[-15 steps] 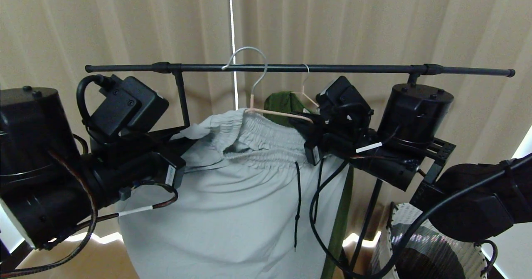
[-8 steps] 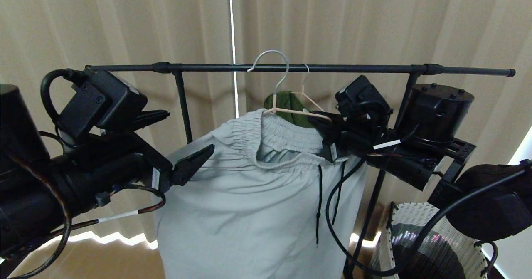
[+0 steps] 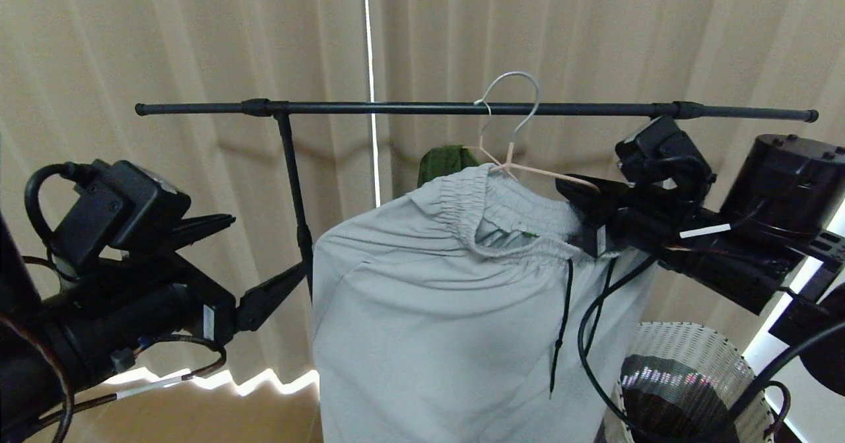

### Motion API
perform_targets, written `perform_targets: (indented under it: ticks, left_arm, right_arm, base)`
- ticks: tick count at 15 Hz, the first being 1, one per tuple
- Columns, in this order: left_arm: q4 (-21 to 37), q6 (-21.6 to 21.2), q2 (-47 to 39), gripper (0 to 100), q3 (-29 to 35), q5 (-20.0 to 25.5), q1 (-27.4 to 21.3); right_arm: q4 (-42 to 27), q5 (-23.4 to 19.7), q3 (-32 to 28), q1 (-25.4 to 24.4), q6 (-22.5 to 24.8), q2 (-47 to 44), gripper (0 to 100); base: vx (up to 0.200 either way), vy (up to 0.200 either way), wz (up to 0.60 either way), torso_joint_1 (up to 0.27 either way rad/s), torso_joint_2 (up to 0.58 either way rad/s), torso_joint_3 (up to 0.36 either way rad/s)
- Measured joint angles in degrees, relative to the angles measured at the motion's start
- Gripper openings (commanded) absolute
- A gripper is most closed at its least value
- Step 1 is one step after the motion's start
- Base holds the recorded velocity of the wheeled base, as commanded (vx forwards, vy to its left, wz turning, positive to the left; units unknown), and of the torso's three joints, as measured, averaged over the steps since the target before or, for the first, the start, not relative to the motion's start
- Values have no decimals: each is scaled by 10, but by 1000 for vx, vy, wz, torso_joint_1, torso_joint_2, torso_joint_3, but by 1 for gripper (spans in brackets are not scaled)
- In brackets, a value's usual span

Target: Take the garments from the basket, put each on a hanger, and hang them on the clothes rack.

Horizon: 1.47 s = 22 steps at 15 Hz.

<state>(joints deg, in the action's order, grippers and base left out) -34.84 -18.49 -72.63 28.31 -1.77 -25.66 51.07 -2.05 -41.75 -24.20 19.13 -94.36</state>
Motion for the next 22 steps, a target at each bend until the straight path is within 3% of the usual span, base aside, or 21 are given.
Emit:
perform_targets:
  ticks: [4,10,11,17,22]
  left_arm:
    - [-6,0,-22,100,-54,23,15]
    - [-8,23,-57,100,-37,33,-26]
    - [-7,31,-61,0,-29,37,-28]
    - [-14,39,-82,0,-4,43,-15]
    - [-73,35,-106,0,-15,44,49]
  right_arm:
    - [0,-3,20,9,-1,51,0]
    - [1,-7,26,-22,-2,76,0]
    - [1,-7,26,-26,-2,78,0]
    - [0,-5,26,-31,-2,79,0]
    - [-1,-2,26,-24,-2,80,0]
  base:
    - [0,0,0,0,0,0]
    - [0,0,0,0,0,0]
    - [0,0,0,0,0,0]
    - [0,0,0,0,0,0]
    - [0,0,0,0,0,0]
